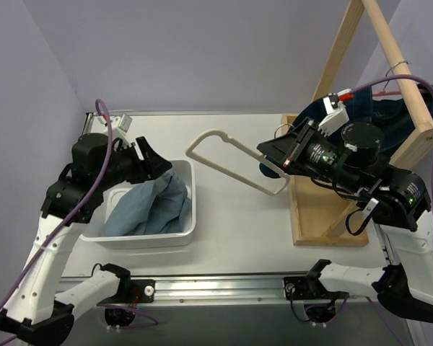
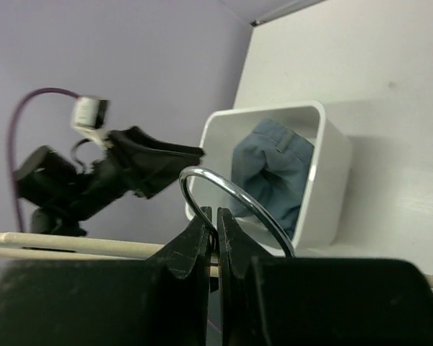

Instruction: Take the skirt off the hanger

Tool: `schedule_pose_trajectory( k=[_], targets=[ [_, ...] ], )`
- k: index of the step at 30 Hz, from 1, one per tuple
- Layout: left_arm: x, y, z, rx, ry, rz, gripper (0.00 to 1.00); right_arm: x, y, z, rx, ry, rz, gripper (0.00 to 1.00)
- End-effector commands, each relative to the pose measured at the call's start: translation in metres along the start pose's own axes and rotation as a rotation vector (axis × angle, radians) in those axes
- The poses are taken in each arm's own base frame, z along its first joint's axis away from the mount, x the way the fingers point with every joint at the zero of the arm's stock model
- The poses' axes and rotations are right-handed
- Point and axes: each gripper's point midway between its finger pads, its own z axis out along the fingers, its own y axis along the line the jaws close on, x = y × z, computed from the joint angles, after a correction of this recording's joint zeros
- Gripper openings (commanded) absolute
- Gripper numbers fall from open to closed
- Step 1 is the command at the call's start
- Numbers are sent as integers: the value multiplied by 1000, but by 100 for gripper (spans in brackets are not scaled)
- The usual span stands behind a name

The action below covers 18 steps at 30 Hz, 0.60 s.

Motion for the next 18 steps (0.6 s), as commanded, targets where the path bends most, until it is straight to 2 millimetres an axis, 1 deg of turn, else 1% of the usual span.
schedule_pose_trajectory(
  k=[1,3,4,5,6,7,8,9,10,11,12,13,14,16,18],
  targets=[
    [-40,-63,-50,261,-191,26,68,13,-16,-7,54,56,-72,0],
    [-62,-94,-69,396,-277,84,68,19,-27,-5,96,81,-87,0],
    [-62,-110,-74,476,-258,110,68,21,-31,-4,110,87,-94,0],
    [-69,-124,-80,539,-274,137,68,22,-36,-4,130,91,-106,0],
    [-79,-140,-95,589,-295,173,68,26,-43,-3,158,110,-117,0],
    [-83,-147,-88,612,-267,184,68,27,-46,-3,174,118,-125,0],
    [-82,-155,-93,649,-244,205,68,28,-49,-3,188,126,-142,0],
    [-89,-164,-103,673,-268,241,68,29,-53,-2,209,136,-150,0],
    [-90,-167,-101,691,-257,252,68,30,-55,-2,219,142,-156,0],
    [-86,-178,-110,763,-243,296,69,32,-59,-4,234,155,-168,0],
    [-85,-183,-114,801,-233,314,69,34,-62,-2,246,167,-173,0],
    [-82,-187,-112,835,-207,321,69,34,-62,-3,249,170,-178,0],
    [-77,-195,-118,902,-186,351,69,35,-66,-3,265,173,-184,0],
    [-70,-198,-116,935,-154,352,68,30,-69,-4,284,152,-190,0],
    [-63,-200,-118,962,-133,367,68,29,-67,-3,279,146,-187,0]
  ],
)
